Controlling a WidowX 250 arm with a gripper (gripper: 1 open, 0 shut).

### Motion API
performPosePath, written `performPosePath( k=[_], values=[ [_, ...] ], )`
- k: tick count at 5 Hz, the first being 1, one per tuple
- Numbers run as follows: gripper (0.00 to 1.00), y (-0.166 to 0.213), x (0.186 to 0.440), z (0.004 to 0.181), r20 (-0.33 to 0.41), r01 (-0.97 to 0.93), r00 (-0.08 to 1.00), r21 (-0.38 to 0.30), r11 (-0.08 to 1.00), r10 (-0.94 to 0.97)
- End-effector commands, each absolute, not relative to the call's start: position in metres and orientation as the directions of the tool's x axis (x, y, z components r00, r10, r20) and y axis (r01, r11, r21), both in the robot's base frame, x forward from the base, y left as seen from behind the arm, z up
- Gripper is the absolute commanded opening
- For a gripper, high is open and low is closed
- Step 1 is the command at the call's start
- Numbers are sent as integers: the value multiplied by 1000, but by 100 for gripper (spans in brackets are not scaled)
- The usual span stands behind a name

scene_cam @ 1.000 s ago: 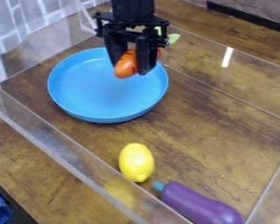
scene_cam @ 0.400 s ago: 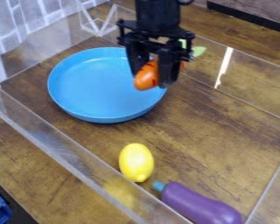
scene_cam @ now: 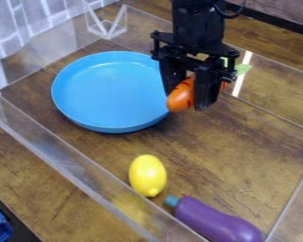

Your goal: Move the carrot to the right side

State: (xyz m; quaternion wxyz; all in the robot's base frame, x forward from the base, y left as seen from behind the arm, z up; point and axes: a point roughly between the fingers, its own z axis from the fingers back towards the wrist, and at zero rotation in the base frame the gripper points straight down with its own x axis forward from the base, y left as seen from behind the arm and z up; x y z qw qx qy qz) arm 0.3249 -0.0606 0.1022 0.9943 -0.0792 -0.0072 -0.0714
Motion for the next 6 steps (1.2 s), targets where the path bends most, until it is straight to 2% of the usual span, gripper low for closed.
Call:
performPosePath(
  k=[1, 3, 6],
  values=[
    [0, -73, 328, 115, 69, 172, 984, -157, 972, -163],
    [0, -96, 341, 104, 48, 198, 980, -152, 968, -193],
    [0, -111, 359, 82, 24, 232, 973, -135, 963, -231]
  ],
)
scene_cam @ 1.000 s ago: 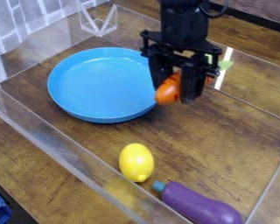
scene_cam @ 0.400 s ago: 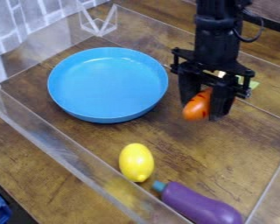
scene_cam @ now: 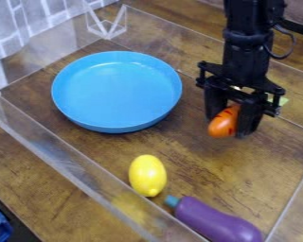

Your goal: Move the carrot to the right side

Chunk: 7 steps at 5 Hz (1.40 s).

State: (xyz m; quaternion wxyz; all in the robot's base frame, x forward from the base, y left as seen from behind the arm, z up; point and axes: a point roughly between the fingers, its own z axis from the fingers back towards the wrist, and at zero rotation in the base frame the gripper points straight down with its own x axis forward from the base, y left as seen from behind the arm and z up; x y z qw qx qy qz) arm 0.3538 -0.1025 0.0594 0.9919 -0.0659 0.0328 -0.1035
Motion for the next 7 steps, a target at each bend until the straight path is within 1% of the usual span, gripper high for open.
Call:
performPosePath(
  k=[1, 5, 7],
  values=[
    [0, -111, 364, 77, 12, 238, 971, -129, 963, -238],
    [0, -106, 390, 71, -15, 241, 970, -95, 966, -243],
    [0, -99, 396, 69, -27, 232, 972, -87, 969, -235]
  ],
)
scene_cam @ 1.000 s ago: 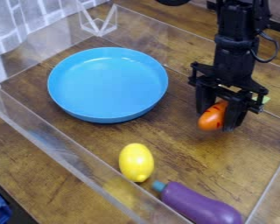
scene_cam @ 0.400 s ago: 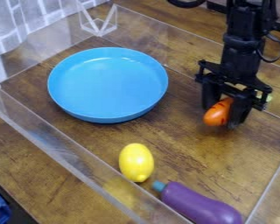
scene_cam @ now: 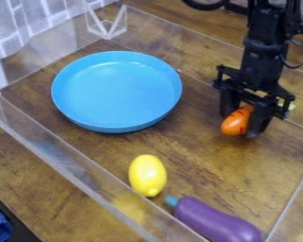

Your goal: Move the carrot to the right side

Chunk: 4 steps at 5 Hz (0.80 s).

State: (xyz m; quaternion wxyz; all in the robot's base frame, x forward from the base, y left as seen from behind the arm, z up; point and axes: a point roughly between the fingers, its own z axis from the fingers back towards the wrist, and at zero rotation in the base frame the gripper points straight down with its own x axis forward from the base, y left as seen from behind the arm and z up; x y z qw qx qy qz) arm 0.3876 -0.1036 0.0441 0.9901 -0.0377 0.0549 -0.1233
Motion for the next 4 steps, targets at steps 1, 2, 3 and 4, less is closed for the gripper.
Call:
performPosePath(
  k=[1, 2, 3, 4],
  values=[
    [0, -95, 398, 68, -36, 231, 972, -86, 969, -234],
    [0, -92, 397, 71, -38, 230, 972, -87, 969, -234],
    [0, -93, 395, 74, -47, 235, 970, -80, 969, -239],
    [0, -94, 394, 77, -55, 240, 968, -75, 968, -245]
  ],
)
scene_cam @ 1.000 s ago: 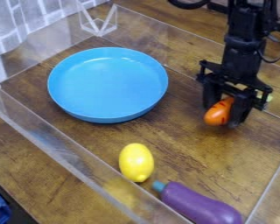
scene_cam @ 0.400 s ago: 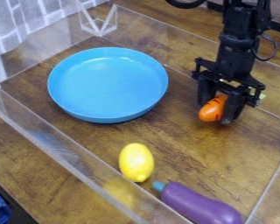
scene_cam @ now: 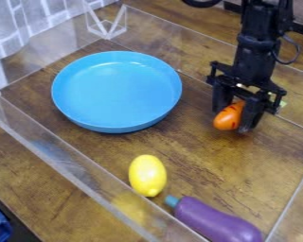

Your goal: Move the carrot to the right side

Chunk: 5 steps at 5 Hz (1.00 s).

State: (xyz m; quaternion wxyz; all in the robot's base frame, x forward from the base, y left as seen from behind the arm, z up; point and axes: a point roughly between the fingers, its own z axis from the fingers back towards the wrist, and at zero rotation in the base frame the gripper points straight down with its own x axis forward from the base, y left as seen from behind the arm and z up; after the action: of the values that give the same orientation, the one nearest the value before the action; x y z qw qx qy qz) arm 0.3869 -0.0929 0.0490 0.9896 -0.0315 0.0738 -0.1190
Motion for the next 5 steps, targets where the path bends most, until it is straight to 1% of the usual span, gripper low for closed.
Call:
performPosePath(
  k=[1, 2, 3, 4, 5],
  values=[
    [0, -97, 394, 78, -70, 247, 965, -68, 967, -251],
    [100, -99, 394, 75, -85, 254, 962, -65, 965, -259],
    [0, -100, 394, 74, -87, 268, 958, -62, 962, -272],
    [100, -96, 393, 70, -110, 266, 956, -61, 962, -271],
    [100, -91, 392, 66, -132, 264, 954, -58, 963, -270]
  ],
)
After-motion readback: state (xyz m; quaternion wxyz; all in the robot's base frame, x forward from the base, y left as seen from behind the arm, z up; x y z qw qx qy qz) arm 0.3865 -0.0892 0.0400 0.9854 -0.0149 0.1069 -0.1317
